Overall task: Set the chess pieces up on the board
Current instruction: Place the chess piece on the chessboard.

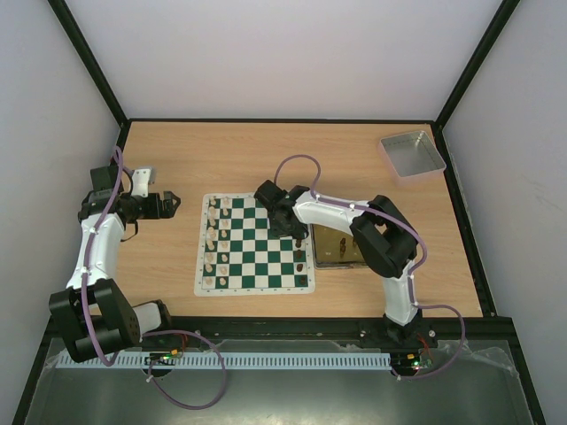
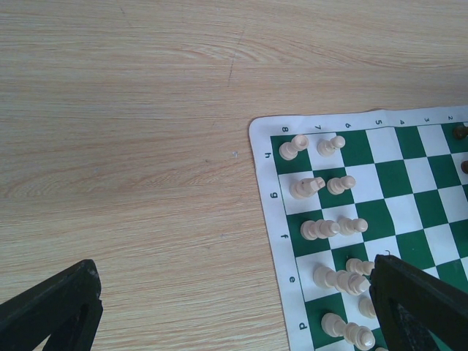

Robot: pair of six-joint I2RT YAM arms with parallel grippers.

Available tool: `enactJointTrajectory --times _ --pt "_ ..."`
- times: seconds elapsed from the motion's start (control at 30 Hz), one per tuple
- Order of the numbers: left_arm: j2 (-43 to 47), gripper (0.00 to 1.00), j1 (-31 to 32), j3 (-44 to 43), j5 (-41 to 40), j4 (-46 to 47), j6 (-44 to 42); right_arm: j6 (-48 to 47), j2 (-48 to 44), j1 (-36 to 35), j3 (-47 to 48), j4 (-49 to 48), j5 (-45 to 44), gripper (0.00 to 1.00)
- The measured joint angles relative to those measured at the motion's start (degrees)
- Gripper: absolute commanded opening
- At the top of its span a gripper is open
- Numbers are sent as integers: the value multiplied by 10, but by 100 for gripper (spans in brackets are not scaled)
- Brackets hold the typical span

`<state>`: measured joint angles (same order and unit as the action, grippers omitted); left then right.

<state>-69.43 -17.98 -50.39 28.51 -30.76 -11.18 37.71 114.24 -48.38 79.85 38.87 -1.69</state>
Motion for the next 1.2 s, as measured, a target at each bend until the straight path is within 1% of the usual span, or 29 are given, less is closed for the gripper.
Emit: enactJointTrajectory --times 0.2,0.27,0.33,0.63,0.9,1.07,1.2 --pt "0 99 0 0 0 0 0 0 0 0 0 -2 2 17" --pt "0 99 0 0 0 0 0 0 0 0 0 -2 3 22" --pt "0 99 0 0 0 0 0 0 0 0 0 -2 3 24" --pt "0 99 0 0 0 0 0 1 -2 0 0 -2 3 25" --pt "0 99 0 0 0 0 -2 1 -28 0 16 17 2 25" --pt "0 99 0 0 0 0 -2 1 -63 0 38 43 -11 25" --pt "0 99 0 0 0 0 -2 0 -132 10 24 59 -29 25"
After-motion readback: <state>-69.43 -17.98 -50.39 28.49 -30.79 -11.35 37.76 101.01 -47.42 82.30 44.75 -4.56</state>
